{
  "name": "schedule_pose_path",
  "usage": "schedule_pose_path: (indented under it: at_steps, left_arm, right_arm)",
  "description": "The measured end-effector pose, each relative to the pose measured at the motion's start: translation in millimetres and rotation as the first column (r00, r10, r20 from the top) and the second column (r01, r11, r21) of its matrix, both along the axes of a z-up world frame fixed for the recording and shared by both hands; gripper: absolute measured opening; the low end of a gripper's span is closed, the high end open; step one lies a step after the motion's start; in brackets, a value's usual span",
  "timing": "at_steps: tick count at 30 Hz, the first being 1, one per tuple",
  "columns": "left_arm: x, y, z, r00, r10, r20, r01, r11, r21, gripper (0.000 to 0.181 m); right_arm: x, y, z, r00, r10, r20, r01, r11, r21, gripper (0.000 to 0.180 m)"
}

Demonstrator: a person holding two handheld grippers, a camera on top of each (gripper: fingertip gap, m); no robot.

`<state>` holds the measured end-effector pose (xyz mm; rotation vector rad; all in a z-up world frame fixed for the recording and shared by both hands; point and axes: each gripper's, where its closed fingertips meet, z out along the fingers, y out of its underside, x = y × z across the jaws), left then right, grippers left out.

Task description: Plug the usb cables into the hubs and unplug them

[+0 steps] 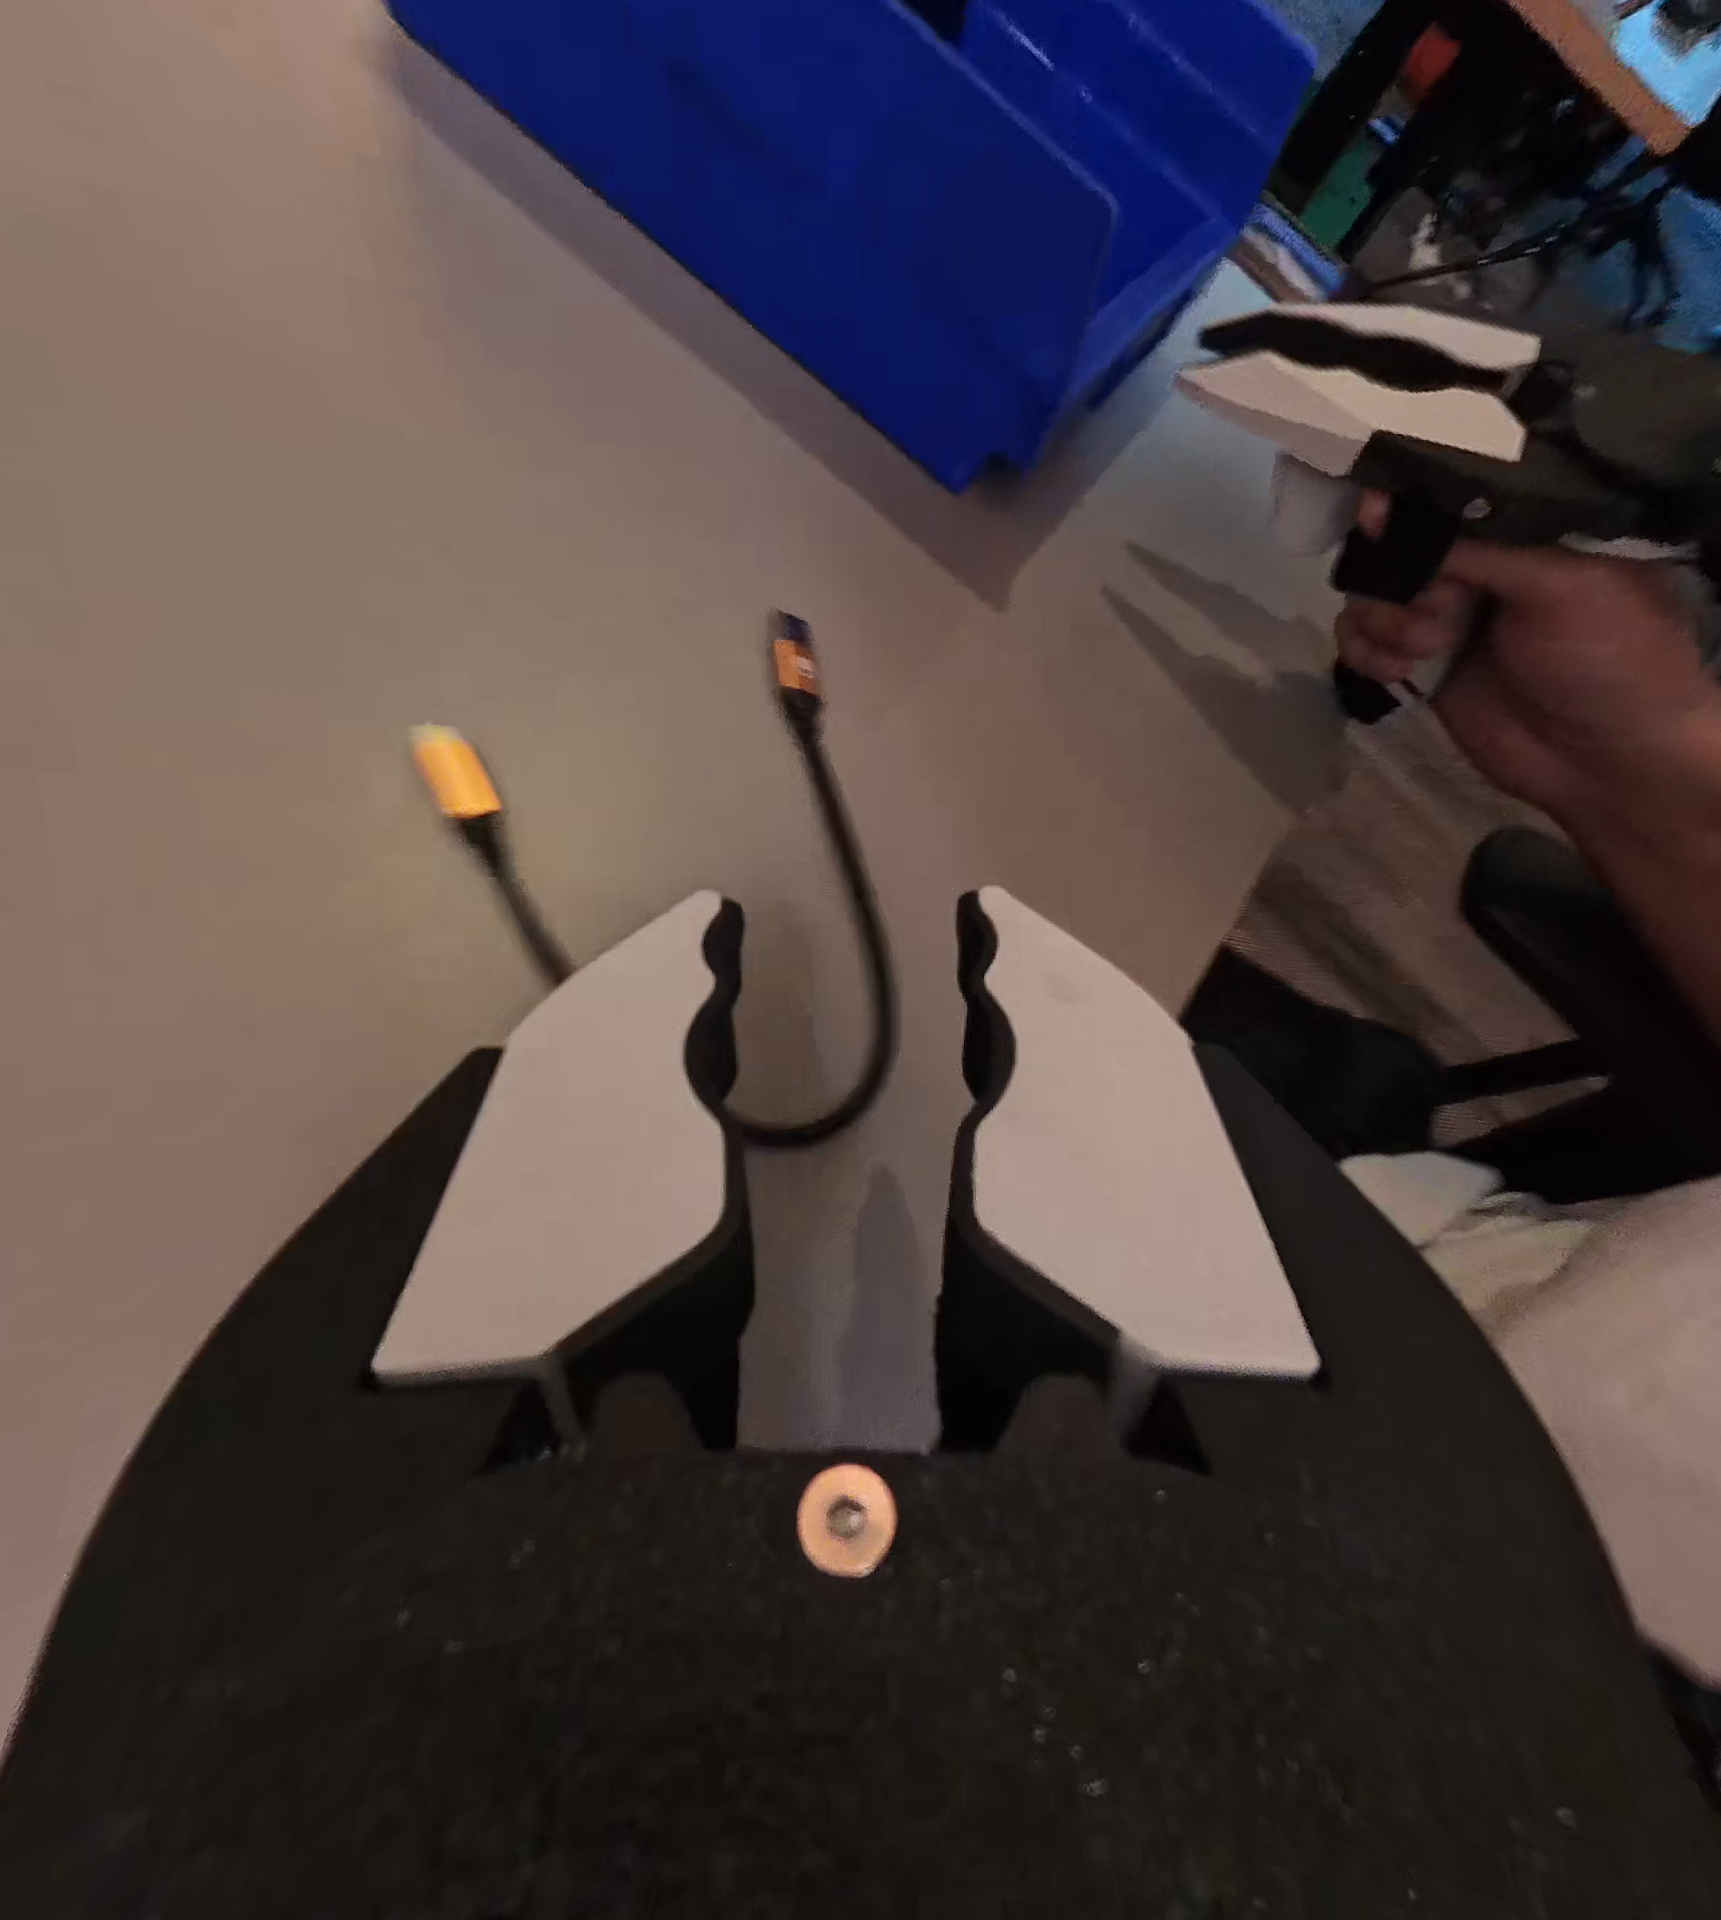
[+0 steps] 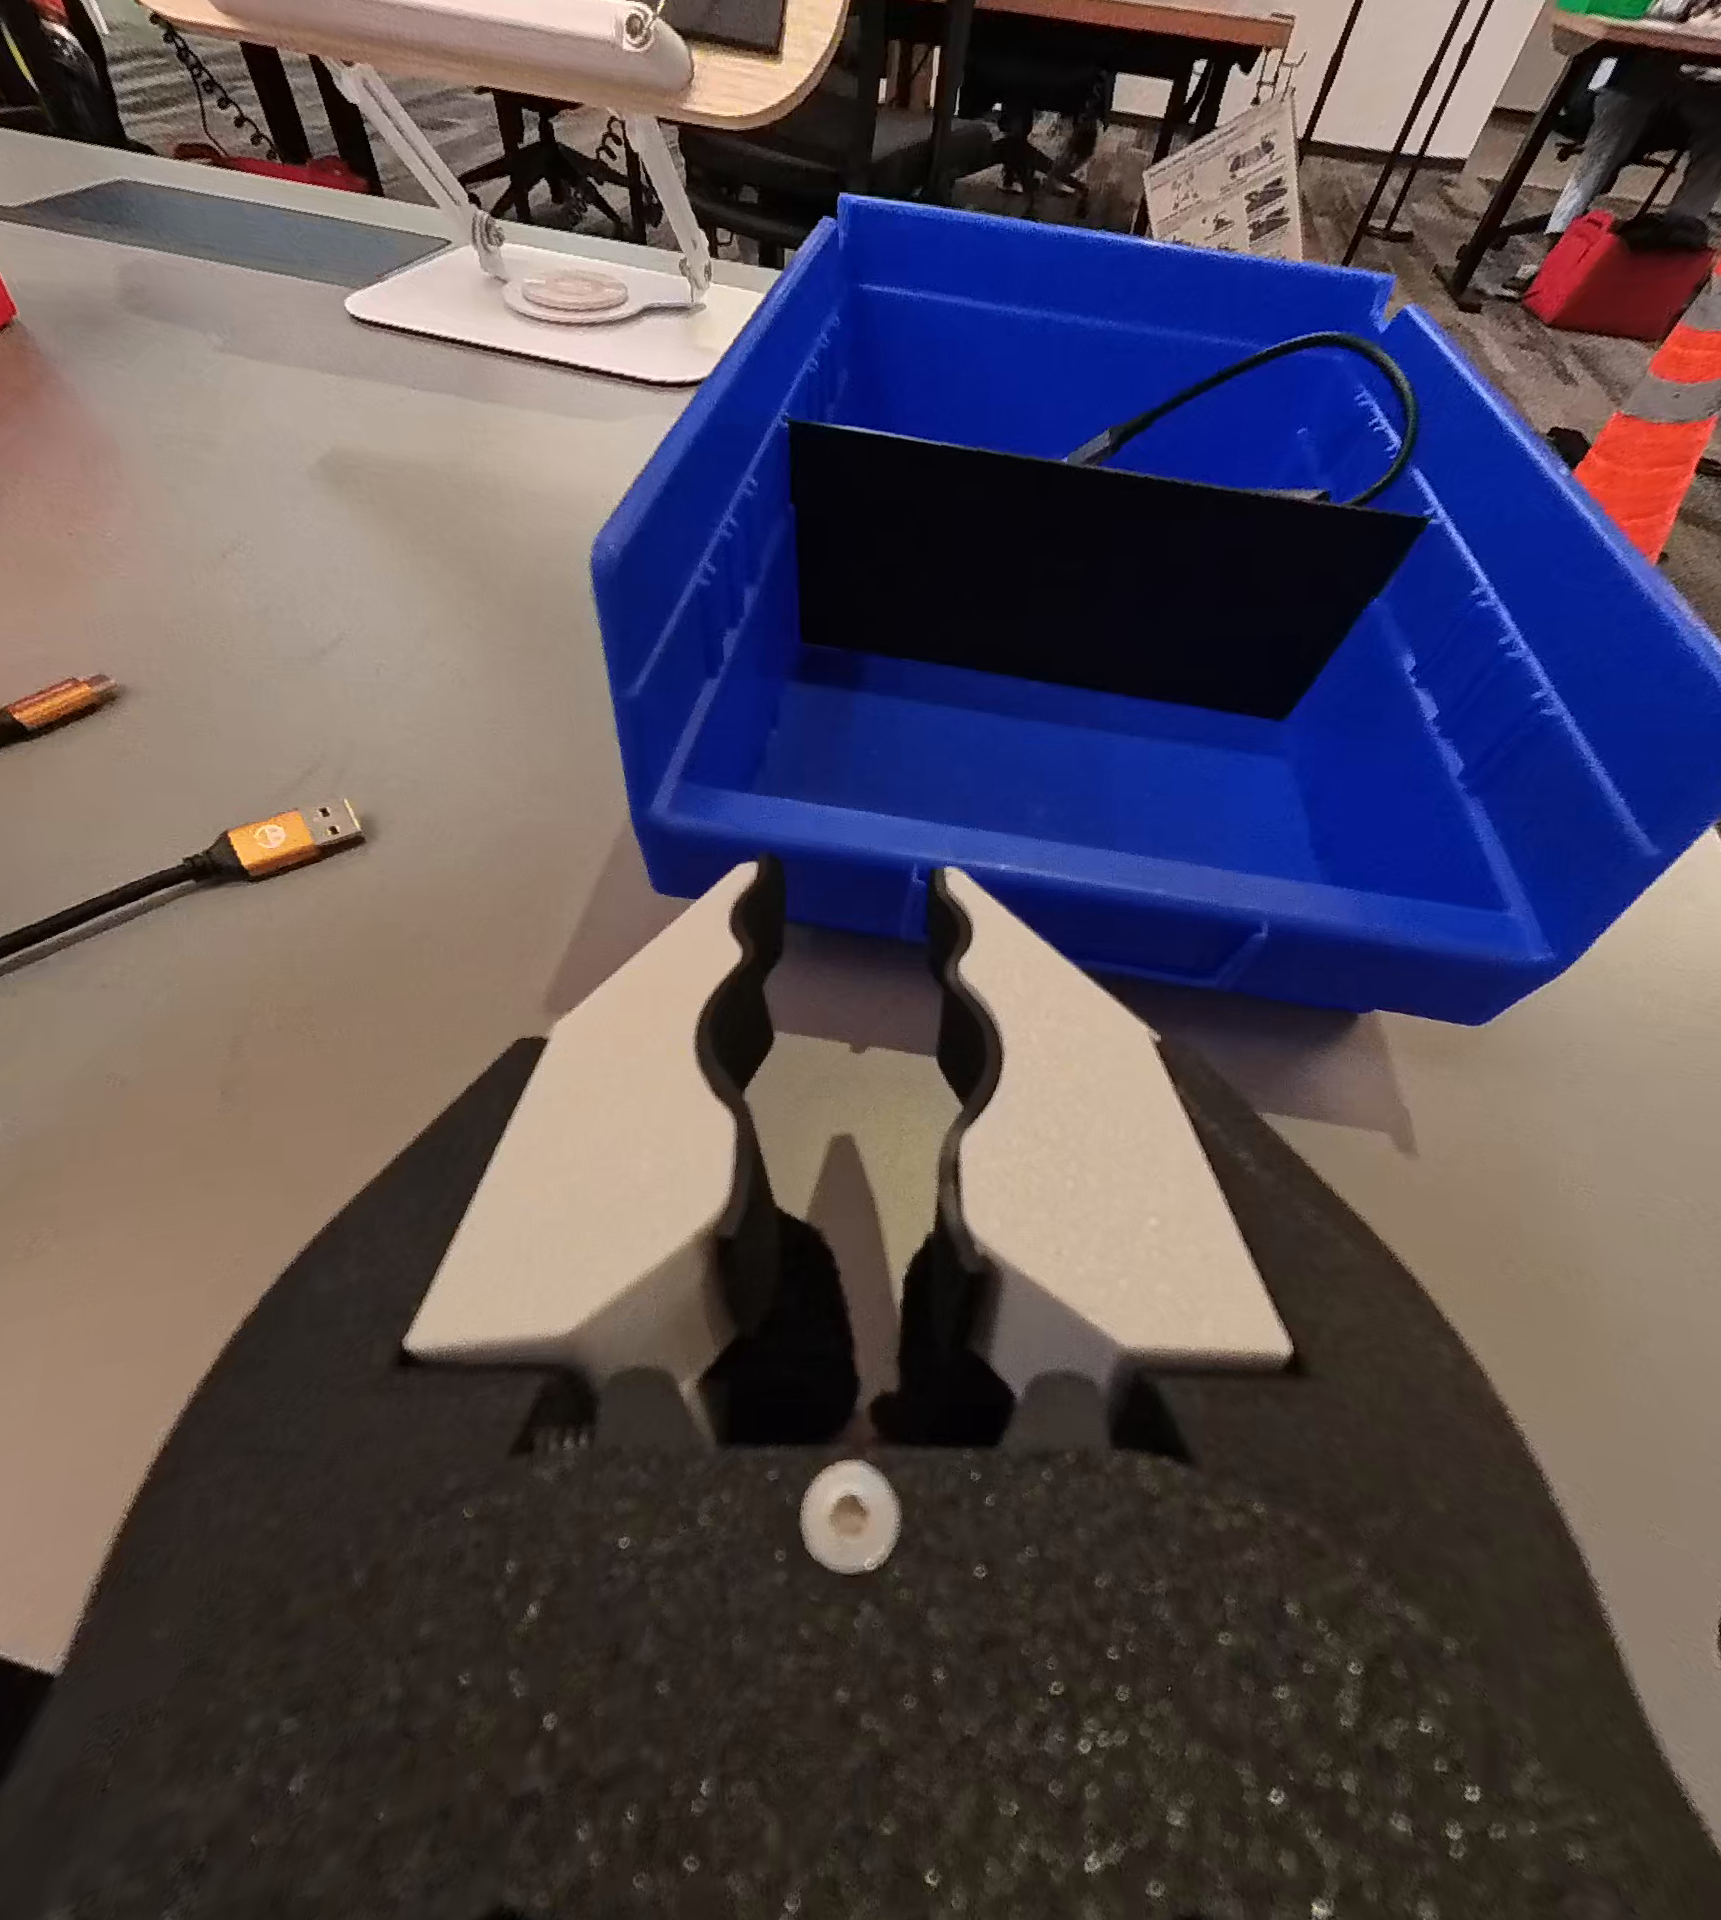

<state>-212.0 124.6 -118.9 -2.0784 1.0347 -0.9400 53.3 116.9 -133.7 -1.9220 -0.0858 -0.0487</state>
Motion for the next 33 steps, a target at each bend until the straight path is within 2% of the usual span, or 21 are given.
schedule_pose_path:
  at_steps: [1, 3, 5, 8, 10, 13, 16, 21, 24, 25, 27, 29, 33]
  left_arm:
    - [-19.8, 14.6, 10.9, 1.0, 0.027, -0.008, -0.027, 0.998, 0.048, 0.04]
    - [-62.5, 47.9, 35.3, 0.996, 0.085, -0.024, -0.082, 0.989, 0.126, 0.04]
    - [-101.9, 74.7, 47.8, 0.992, 0.079, -0.1, -0.062, 0.986, 0.157, 0.044]
    - [-161.0, 126.2, 39.1, 0.922, 0.177, -0.346, -0.1, 0.968, 0.229, 0.036]
    - [-180.7, 146.4, 17.9, 0.871, 0.153, -0.467, -0.058, 0.976, 0.212, 0.031]
    - [-191.1, 160.5, -27.7, 0.803, 0.083, -0.59, -0.056, 0.996, 0.064, 0.031]
    - [-190.7, 173.4, -54.9, 0.776, 0.067, -0.627, -0.079, 0.997, 0.01, 0.027]
    - [-193.2, 178.2, -76.8, 0.738, 0.037, -0.674, -0.098, 0.994, -0.053, 0.025]
    - [-194.5, 178.5, -78.9, 0.731, 0.039, -0.681, -0.098, 0.994, -0.047, 0.006]
    - [-196.8, 178.2, -78.5, 0.718, 0.037, -0.695, -0.088, 0.995, -0.038, 0.004]
    - [-202.2, 181.3, -72.3, 0.696, 0.071, -0.715, -0.069, 0.997, 0.033, 0.004]
    - [-205.3, 185.1, -51.4, 0.705, 0.142, -0.695, -0.06, 0.988, 0.14, 0.004]
    - [-196.2, 175.2, 31.7, 0.781, 0.268, -0.565, -0.024, 0.916, 0.401, 0.003]
  right_arm:
    - [-0.3, 0.2, -0.2, 1.0, 0.001, -0.004, -0.001, 1.0, 0.0, 0.026]
    - [-1.4, 0.7, -0.4, 1.0, 0.004, -0.011, -0.004, 1.0, -0.001, 0.026]
    - [-3.3, 1.6, -1.1, 1.0, 0.01, -0.015, -0.01, 1.0, -0.004, 0.026]
    - [-7.0, 3.6, -1.2, 1.0, 0.018, -0.006, -0.018, 1.0, -0.007, 0.026]
    - [-9.0, 4.6, -1.9, 1.0, 0.022, 0.008, -0.022, 1.0, -0.011, 0.026]
    - [-10.2, 5.1, -2.2, 0.999, 0.024, 0.026, -0.023, 1.0, -0.014, 0.026]
    - [-9.3, 4.6, -2.5, 0.999, 0.021, 0.031, -0.02, 1.0, -0.015, 0.026]
    - [-6.0, 3.9, -3.4, 0.999, 0.013, 0.029, -0.013, 1.0, -0.019, 0.026]
    - [-6.1, 4.1, -4.1, 1.0, 0.016, 0.026, -0.016, 1.0, -0.022, 0.026]
    - [-6.5, 4.3, -4.3, 0.999, 0.018, 0.027, -0.017, 1.0, -0.024, 0.026]
    - [-7.2, 4.5, -4.2, 0.999, 0.02, 0.033, -0.019, 1.0, -0.023, 0.026]
    - [-7.6, 4.3, -3.9, 0.999, 0.021, 0.036, -0.02, 1.0, -0.022, 0.026]
    - [-7.3, 4.4, -4.0, 0.999, 0.02, 0.032, -0.019, 1.0, -0.022, 0.026]
